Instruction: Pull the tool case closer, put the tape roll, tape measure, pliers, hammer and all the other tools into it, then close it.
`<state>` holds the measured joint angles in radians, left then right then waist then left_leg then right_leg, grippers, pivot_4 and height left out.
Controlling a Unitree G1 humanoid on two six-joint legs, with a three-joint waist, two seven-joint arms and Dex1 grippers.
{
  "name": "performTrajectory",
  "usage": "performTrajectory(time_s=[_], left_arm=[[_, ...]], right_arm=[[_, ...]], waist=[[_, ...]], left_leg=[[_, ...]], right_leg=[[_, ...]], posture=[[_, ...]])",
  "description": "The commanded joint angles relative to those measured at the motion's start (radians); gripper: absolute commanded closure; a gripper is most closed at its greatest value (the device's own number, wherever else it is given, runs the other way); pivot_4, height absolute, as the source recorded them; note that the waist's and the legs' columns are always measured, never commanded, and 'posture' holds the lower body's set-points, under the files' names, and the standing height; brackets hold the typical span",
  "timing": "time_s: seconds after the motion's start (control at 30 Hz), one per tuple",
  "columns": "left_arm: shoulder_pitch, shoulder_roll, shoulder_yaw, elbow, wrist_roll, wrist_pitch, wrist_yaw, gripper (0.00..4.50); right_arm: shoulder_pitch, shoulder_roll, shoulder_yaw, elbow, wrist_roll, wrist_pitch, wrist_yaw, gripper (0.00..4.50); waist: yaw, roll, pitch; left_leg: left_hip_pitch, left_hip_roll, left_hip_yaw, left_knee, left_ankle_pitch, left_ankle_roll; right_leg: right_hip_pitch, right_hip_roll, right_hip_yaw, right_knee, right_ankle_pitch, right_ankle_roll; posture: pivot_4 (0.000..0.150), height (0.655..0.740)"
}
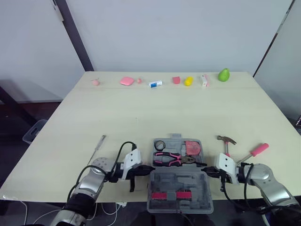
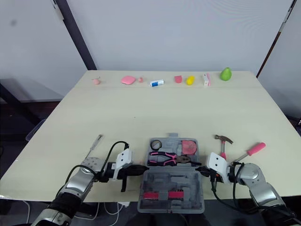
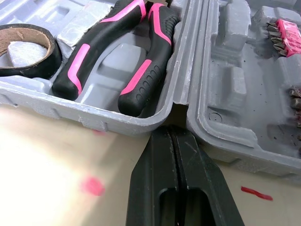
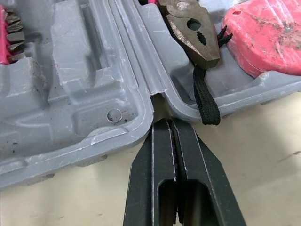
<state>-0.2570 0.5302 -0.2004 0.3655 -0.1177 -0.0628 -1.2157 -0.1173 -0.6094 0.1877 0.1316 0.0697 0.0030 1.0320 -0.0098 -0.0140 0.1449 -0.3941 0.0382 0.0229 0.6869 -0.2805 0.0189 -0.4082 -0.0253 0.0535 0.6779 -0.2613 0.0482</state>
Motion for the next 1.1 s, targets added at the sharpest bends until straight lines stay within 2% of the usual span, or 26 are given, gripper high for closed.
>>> performTrajectory(time_s=[0.03, 0.57, 1.1], left_arm=[[-0.028, -0.016, 0.003, 0.013, 0.003, -0.01, 0.024, 4.5], [-0.109, -0.03, 0.024, 0.137, 0.023, -0.046, 0.063, 4.5], [-0.167, -0.063, 0.032, 0.233, 0.041, -0.078, 0.088, 4.5]], right_arm=[[-0.035, 0.026, -0.002, -0.03, 0.026, -0.007, -0.004, 4.47], [-0.149, 0.092, 0.02, 0.087, -0.025, -0.023, -0.019, 4.47], [-0.185, 0.11, 0.008, 0.127, -0.04, -0.035, -0.037, 4.47]], waist=[[-0.001, 0.0, 0.0], [-0.004, 0.0, 0.0], [-0.003, 0.0, 0.0]], left_leg=[[0.0, 0.0, 0.0, 0.0, 0.0, 0.0], [0.0, 0.0, 0.0, 0.0, 0.0, 0.0], [0.0, 0.0, 0.0, 0.0, 0.0, 0.0]], right_leg=[[0.0, 0.0, 0.0, 0.0, 0.0, 0.0], [0.0, 0.001, 0.0, 0.0, 0.0, 0.0], [0.0, 0.001, 0.0, 0.0, 0.0, 0.0]], posture=[[0.15, 0.74], [0.15, 0.74], [0.15, 0.74]])
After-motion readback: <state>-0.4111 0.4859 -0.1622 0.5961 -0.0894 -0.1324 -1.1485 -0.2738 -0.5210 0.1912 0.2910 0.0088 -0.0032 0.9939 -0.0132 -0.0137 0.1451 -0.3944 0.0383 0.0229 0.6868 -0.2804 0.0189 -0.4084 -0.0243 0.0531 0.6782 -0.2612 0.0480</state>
